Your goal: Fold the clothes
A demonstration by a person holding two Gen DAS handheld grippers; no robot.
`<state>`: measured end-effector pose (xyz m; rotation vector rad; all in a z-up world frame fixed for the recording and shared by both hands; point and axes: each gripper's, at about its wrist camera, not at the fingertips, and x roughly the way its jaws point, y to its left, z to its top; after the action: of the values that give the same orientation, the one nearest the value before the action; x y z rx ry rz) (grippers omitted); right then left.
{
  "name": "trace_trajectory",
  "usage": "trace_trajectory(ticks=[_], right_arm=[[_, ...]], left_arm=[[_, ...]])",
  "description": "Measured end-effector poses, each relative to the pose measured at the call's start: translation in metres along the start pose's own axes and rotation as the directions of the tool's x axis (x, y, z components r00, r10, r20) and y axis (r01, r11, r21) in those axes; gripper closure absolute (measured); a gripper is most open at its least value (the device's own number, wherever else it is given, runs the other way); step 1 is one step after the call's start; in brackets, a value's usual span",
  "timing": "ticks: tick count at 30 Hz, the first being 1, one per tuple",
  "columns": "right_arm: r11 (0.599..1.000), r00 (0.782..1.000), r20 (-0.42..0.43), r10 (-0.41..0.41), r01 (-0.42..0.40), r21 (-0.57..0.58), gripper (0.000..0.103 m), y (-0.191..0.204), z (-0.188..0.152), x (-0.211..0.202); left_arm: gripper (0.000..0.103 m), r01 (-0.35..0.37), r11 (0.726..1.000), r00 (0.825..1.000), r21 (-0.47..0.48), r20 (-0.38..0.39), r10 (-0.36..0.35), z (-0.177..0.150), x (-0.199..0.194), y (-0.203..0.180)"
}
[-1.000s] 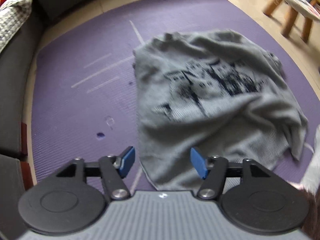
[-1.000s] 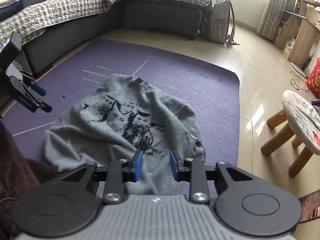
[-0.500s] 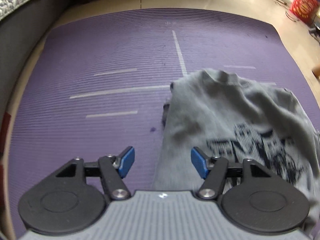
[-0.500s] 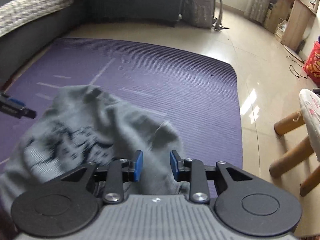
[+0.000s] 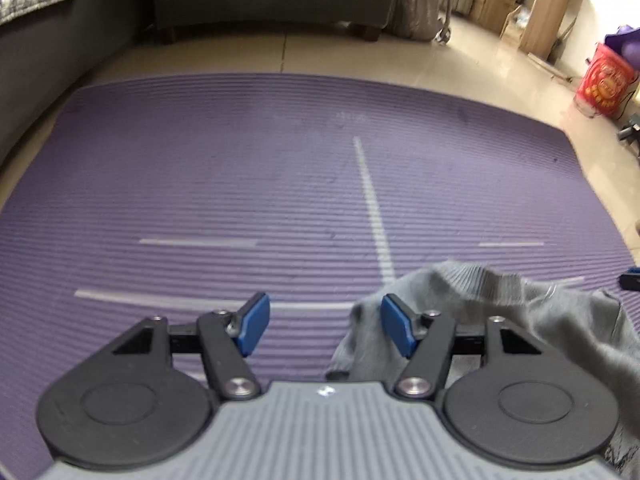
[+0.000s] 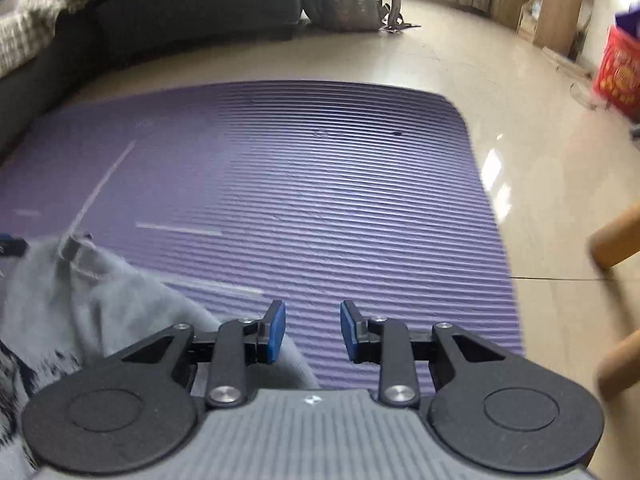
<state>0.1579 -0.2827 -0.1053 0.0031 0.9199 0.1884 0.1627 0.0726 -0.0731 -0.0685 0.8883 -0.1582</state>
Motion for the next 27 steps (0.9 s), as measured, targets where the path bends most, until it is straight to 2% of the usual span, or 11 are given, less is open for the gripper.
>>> trace_trajectory(ticks=[3,4,5,6,7,8,10,14,21,25,27], right_arm=[[0.997,1.0,-0.012,0.01,-0.011,-0.08,0.073,0.011,-0.01,0.013],[0.995,1.0,-0.008,0.015,-0.016,-0.096,0.08,0.014,-0.012,0.013],[0.994,1.0,-0.009,0.023,-0.024,-0.105,0.099,0.017,-0.014,0.013],[0.993,0.999,-0.011,0.031,-0.033,-0.115,0.099,0.02,-0.015,0.013],[0.991,0.999,-0.013,0.04,-0.041,-0.124,0.099,0.023,-0.016,0.012],[0.989,0.999,-0.011,0.032,-0.033,-0.143,0.1,0.027,-0.017,0.01],[0.982,1.0,-0.005,0.005,-0.006,-0.187,0.101,0.038,-0.021,0.005],[0.975,0.992,0.096,-0.078,0.096,-0.2,0.101,0.052,-0.021,-0.024],[0.952,0.933,0.319,-0.164,0.235,-0.198,0.102,0.076,-0.013,-0.107],[0.953,0.914,0.362,-0.185,0.257,-0.163,0.102,0.066,-0.009,-0.129],[0.95,0.908,0.364,-0.207,0.276,-0.148,0.102,0.058,-0.011,-0.13]], left_arm=[[0.04,0.037,0.998,0.999,0.057,-0.039,-0.034,-0.003,0.011,-0.009],[0.045,0.043,0.997,0.998,0.071,-0.054,-0.039,-0.007,0.014,-0.012],[0.064,0.044,0.995,0.998,0.085,-0.045,-0.04,-0.009,0.013,-0.014],[0.091,0.053,0.994,0.998,0.097,-0.04,-0.049,-0.012,0.013,-0.016],[0.091,0.091,0.992,0.995,0.09,-0.05,-0.087,-0.012,0.01,-0.018],[0.092,0.088,0.994,0.995,0.066,-0.062,-0.084,-0.011,0.008,-0.019],[0.093,0.031,0.999,0.998,0.037,-0.063,-0.029,-0.01,0.002,-0.021],[0.093,-0.015,1.0,1.0,0.0,-0.003,0.015,-0.009,-0.027,-0.02],[0.093,-0.024,1.0,0.994,-0.018,0.102,0.026,0.002,-0.09,-0.02],[0.091,-0.018,1.0,0.994,0.002,0.105,0.017,0.007,-0.102,-0.024],[0.084,-0.009,1.0,0.996,0.006,0.088,0.009,0.005,-0.099,-0.027]])
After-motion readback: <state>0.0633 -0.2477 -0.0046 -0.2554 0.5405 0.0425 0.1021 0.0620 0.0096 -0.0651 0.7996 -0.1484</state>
